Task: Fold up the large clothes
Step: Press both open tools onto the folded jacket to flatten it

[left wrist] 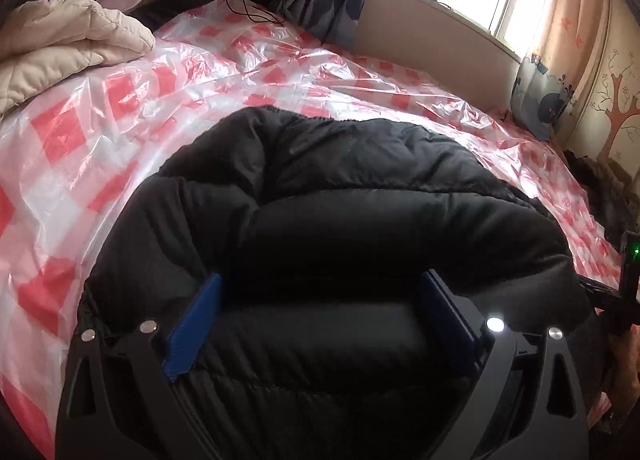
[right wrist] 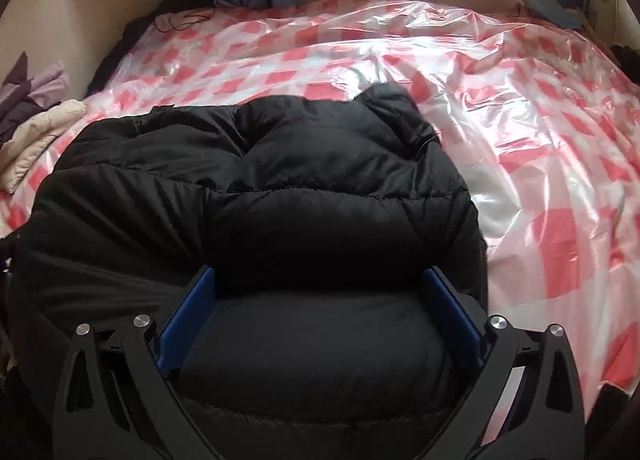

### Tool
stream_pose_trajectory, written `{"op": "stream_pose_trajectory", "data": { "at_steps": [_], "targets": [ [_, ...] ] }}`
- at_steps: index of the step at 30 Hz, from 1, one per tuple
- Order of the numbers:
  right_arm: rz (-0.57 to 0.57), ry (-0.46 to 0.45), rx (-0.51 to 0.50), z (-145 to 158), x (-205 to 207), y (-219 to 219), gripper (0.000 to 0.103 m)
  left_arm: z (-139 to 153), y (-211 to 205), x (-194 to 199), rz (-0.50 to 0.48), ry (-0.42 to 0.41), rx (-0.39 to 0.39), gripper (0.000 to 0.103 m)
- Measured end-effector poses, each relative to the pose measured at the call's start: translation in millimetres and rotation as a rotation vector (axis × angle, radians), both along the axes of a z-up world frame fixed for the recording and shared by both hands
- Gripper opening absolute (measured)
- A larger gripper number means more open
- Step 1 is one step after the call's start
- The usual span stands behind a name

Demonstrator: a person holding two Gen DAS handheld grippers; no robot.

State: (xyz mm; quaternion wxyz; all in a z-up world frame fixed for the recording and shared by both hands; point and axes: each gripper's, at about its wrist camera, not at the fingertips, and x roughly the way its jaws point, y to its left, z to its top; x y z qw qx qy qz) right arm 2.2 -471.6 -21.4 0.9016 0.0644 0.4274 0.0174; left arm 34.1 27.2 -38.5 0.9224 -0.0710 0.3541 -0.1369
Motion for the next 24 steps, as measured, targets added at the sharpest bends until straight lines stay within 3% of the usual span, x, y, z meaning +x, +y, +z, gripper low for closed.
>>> {"op": "stream_pose_trajectory", "data": {
  "at_steps": [2, 3, 6, 9, 12, 14, 16, 18, 21, 24],
  "targets": [
    [-0.047, 0.048, -0.006, 12.5, 1.7, 0.9, 0.097, 11.6, -1.5, -8.2, 0.032, 0.006, 0.009, 0.093],
    [-0.059, 0.013, 0.021, 25.8, -2.8, 1.1, 0.097, 19.6, -2.9, -16.3, 0.021, -0.018, -0.007, 0.093],
    [-0.009, -0.100, 0.017, 73.5, -1.7, 26.4, 0.097, 34.2, -17.6, -42.0, -0.013, -0.127, 0.078, 0.093],
    [0.102, -0.089, -0.022, 96.4, 44.2, 82.2, 0.097, 36.2, -21.9, -48.0, 0.017, -0.160, 0.123, 0.093],
    [0.210, -0.051, -0.079, 90.7, 101.8, 143.1, 0.097, 30.4, -16.6, -38.8, 0.047, -0.109, 0.102, 0.093],
    [0.230, 0.025, -0.116, 64.4, 138.2, 174.3, 0.097, 24.2, -11.4, -32.6, 0.075, -0.062, 0.102, 0.093],
    [0.238, 0.146, -0.192, 13.7, 168.1, 192.6, 0.097, 18.1, -3.1, -25.5, 0.092, -0.017, 0.066, 0.094],
    [0.235, 0.191, -0.156, -4.4, 174.1, 191.4, 0.097, 14.6, -2.8, -26.6, 0.099, -0.007, 0.072, 0.094],
    [0.228, 0.200, -0.131, 7.7, 162.6, 181.2, 0.097, 11.1, -11.5, -27.5, 0.095, 0.002, 0.133, 0.094],
    [0.221, 0.102, -0.118, 50.1, 107.0, 160.2, 0.097, 15.1, -15.4, -33.1, 0.100, -0.023, 0.158, 0.094]
  ]
}}
